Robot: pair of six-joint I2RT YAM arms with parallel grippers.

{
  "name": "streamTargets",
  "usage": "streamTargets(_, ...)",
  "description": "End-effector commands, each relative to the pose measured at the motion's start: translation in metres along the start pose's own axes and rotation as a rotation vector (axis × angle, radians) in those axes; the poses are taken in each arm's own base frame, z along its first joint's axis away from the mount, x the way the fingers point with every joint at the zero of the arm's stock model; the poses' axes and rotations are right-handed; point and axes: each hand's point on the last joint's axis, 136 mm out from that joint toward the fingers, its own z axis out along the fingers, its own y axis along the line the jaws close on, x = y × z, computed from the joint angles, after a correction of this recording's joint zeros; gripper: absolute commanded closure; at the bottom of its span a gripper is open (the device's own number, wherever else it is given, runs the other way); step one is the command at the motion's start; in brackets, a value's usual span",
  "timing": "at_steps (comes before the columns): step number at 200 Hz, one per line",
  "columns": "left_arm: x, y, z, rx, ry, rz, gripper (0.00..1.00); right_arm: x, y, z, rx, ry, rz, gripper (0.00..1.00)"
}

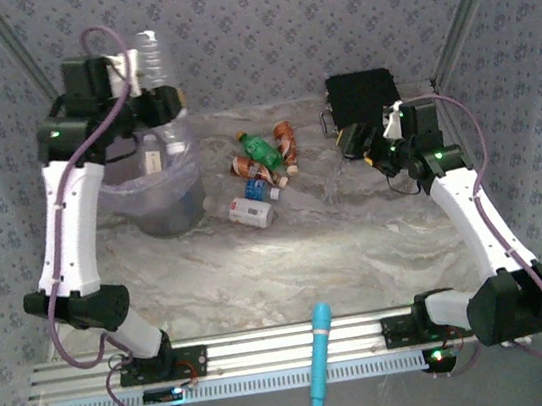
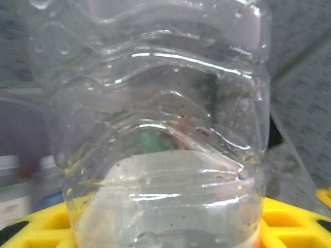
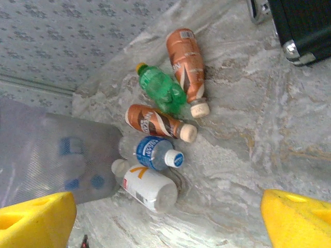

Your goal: Put the plastic bottles in the bin

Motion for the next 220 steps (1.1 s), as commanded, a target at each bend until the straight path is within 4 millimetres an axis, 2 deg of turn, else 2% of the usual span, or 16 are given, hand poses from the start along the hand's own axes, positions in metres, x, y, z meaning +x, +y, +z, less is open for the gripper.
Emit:
streamTargets(1,0.01,0.043,-0.023,-0.149,0.048,0.019,0.5,0.0,-0.004,-0.006,0.013,-0.01,-0.024,0.07)
streamTargets(14,0.012,0.074,-0.025,-0.266,0.063,0.01,0.51,0.002,-0.006,-0.004,0.019,-0.004,-0.018,0.07)
streamTargets(30,0.018,0.1,-0.021,-0.345,0.098,0.0,0.51,0.003,-0.01,-0.003,0.026,0.003,-0.011,0.07)
streamTargets(42,0.023,0.11,-0.013,-0.371,0.126,0.003,0.51,0.004,-0.012,-0.002,0.029,0.005,-0.01,0.07)
streamTargets(90,0.048,0.131,0.026,-0.377,0.261,0.025,0.5,0.006,-0.014,0.002,0.028,0.026,-0.045,0.07)
streamTargets(117,0.07,0.135,0.043,-0.361,0.344,0.031,0.48,0.008,-0.018,0.004,0.04,0.033,-0.039,0.07)
streamTargets(171,0.108,0.133,0.055,-0.319,0.446,0.024,0.39,0.008,-0.022,0.007,0.047,0.04,-0.029,0.08)
streamTargets(220,0.104,0.115,0.059,-0.218,0.421,0.012,0.09,0.006,-0.02,0.011,0.039,0.05,-0.024,0.08)
